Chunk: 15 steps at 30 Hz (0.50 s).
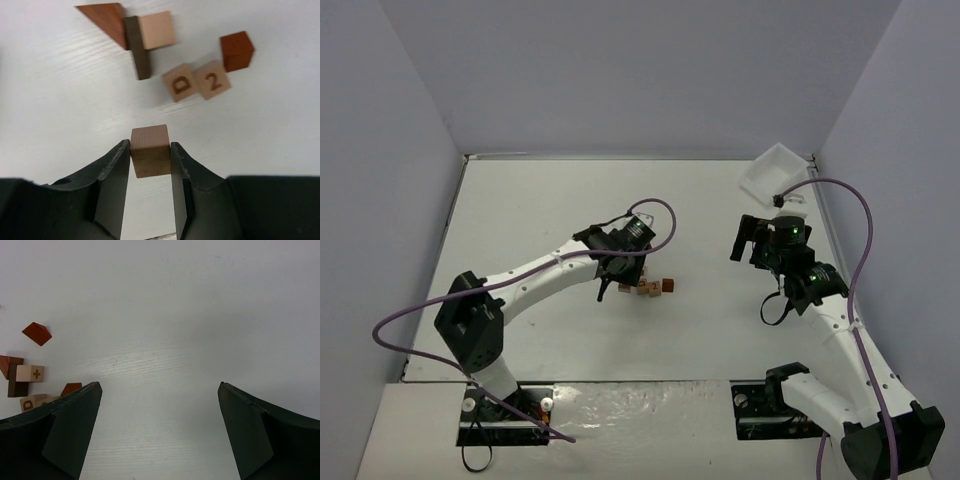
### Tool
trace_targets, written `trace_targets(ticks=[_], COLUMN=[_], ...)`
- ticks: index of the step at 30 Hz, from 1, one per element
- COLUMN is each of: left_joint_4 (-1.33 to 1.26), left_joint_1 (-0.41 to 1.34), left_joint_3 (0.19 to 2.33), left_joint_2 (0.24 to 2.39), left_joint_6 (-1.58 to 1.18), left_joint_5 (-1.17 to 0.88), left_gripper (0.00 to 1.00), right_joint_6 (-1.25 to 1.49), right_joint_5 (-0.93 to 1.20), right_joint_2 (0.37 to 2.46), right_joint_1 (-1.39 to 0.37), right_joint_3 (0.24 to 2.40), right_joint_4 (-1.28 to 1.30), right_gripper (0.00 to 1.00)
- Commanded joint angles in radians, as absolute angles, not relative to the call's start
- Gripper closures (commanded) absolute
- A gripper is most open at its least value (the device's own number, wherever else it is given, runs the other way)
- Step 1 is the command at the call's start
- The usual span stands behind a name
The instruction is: Build the wood block tower
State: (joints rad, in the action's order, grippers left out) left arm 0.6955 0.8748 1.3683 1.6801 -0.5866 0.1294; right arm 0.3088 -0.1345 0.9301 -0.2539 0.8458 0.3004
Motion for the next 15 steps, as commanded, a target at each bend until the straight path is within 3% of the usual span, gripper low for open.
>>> trace_targets(ticks=[1,10,15], left_joint_4=[0.728,0.654,0.588], left_joint_1=[0.788,0.694,0.664], left_joint_3=[1.353,1.295,1.270], left_joint_2=[1.615,1.706,1.723], left_joint_6=[-0.425,-0.293,-0.273], left_joint_5=[0.142,0.111,0.086], left_gripper=[1.00,1.00,0.93], right_joint_6=[0.288,0.281,0.298], right_joint_5=[-0.148,-0.099,-0.023], right_joint_2=[0.957,0.985,1.052], right_joint_1=[-0.245,-0.244,-0.248], right_joint_3=[0.902,0.891,0.857], right_joint_4=[0.258,0.253,0.245], right_gripper=[0.00,0.00,0.01])
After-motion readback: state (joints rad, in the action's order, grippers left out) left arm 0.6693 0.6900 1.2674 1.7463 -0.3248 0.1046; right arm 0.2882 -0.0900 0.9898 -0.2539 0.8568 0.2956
